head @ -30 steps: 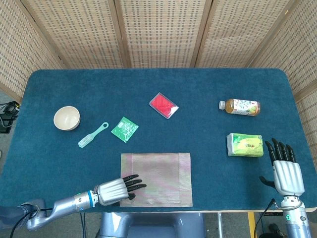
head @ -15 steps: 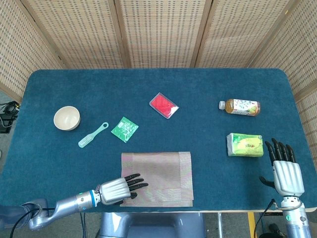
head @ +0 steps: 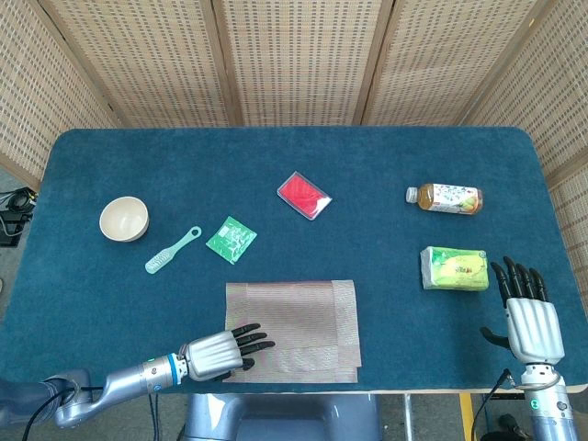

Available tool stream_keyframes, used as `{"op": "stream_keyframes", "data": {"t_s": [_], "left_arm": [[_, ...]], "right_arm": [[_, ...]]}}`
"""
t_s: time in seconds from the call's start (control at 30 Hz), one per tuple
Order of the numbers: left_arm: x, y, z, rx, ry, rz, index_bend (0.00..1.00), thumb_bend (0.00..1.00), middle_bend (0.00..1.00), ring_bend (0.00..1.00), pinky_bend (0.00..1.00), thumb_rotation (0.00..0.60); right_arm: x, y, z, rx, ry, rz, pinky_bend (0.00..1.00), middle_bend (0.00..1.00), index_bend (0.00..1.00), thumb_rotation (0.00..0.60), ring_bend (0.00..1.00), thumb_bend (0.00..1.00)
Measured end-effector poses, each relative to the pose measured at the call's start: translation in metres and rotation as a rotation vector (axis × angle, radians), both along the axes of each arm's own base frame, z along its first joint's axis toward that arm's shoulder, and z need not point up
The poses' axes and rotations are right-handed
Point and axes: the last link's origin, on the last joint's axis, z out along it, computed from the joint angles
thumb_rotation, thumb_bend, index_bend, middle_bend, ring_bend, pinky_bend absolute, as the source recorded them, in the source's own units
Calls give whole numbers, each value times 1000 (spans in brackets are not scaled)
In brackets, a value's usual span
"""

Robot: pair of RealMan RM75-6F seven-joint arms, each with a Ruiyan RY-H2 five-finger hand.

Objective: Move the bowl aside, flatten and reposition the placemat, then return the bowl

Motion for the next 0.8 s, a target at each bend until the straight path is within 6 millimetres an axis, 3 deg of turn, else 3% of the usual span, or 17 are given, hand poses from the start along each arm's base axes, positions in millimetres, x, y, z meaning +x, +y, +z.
{"op": "stream_keyframes", "data": {"t_s": [0.43, 0.8], "left_arm": [[1, 1, -4, -5, -5, 8, 445, 491, 0, 0, 0, 600], [1, 3, -6, -7, -6, 27, 620, 489, 0, 0, 0, 600]], "right_arm": [[0, 0, 0, 1, 0, -3, 0, 0, 0, 600, 0, 0], [0, 0, 0, 3, -6, -3, 0, 0, 0, 600, 0, 0]]}}
